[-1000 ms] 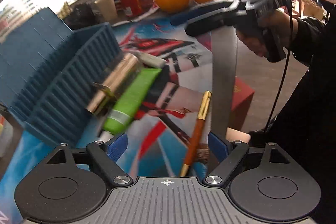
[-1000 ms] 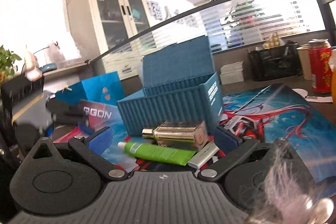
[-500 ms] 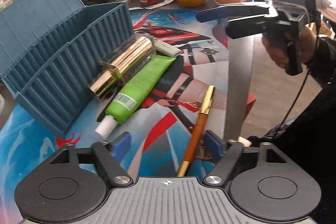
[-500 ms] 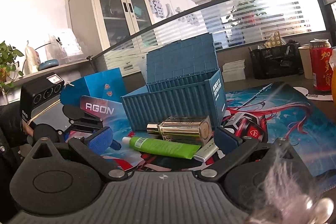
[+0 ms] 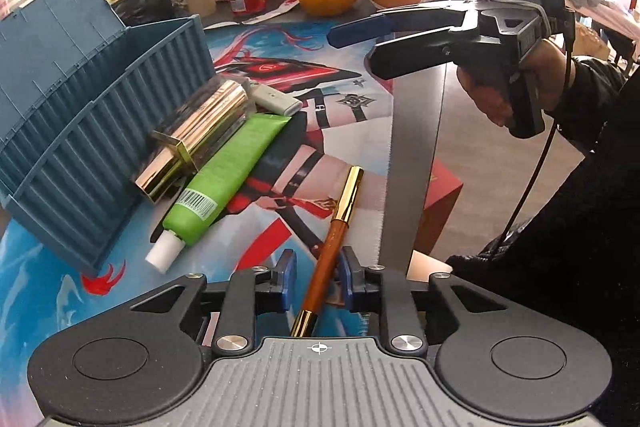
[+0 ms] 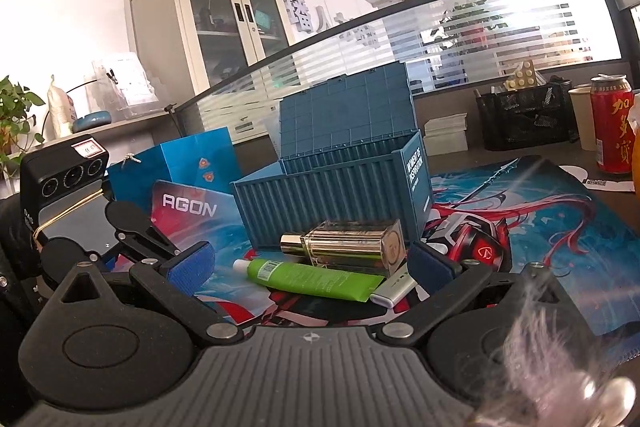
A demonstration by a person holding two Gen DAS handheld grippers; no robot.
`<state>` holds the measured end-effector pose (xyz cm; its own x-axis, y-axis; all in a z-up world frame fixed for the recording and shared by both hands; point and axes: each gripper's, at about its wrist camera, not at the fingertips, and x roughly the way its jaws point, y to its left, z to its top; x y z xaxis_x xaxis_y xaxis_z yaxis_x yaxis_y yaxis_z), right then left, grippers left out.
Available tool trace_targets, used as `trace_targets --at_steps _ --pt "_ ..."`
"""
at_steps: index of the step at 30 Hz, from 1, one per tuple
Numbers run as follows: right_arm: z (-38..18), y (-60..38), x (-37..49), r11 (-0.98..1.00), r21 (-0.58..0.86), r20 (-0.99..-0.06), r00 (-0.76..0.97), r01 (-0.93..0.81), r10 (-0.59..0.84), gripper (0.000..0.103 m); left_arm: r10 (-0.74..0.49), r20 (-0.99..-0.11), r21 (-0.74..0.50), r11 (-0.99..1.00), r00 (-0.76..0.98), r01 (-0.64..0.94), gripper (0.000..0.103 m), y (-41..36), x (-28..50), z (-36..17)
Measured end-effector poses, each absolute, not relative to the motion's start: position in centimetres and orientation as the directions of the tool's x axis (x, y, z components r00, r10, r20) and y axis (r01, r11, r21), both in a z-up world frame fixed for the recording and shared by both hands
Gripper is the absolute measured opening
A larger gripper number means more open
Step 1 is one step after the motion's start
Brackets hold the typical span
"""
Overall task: Organize rigid objects
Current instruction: 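Move the left gripper to the orange gold-capped pen and grasp it, then lift the orange pen with the left gripper and carry it into the box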
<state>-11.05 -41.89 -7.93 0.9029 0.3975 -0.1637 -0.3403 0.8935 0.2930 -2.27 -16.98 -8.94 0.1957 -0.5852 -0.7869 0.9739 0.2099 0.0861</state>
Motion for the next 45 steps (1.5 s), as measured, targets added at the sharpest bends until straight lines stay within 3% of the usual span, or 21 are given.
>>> trace_targets --at_steps 13,33,45 --pt "-8.3 -41.9 -11.1 0.896 0.297 -0.166 0.906 -0.331 0.390 0.103 -0.585 -0.787 0.053 0.255 0.198 0.965 0.008 -17.5 -2.2 -8.9" --pt "-8.9 -42.0 -11.0 0.892 0.303 -0.173 0.901 -0.335 0.398 0.103 -0.596 -0.769 0.076 0.277 0.233 0.958 0.008 -17.5 -0.9 -5.7" --pt "-9.1 -42.1 -10.8 0.891 0.310 -0.176 0.901 -0.333 0.398 0.103 -0.595 -0.732 0.183 0.295 0.330 0.938 0.008 -17.6 1.7 -1.2"
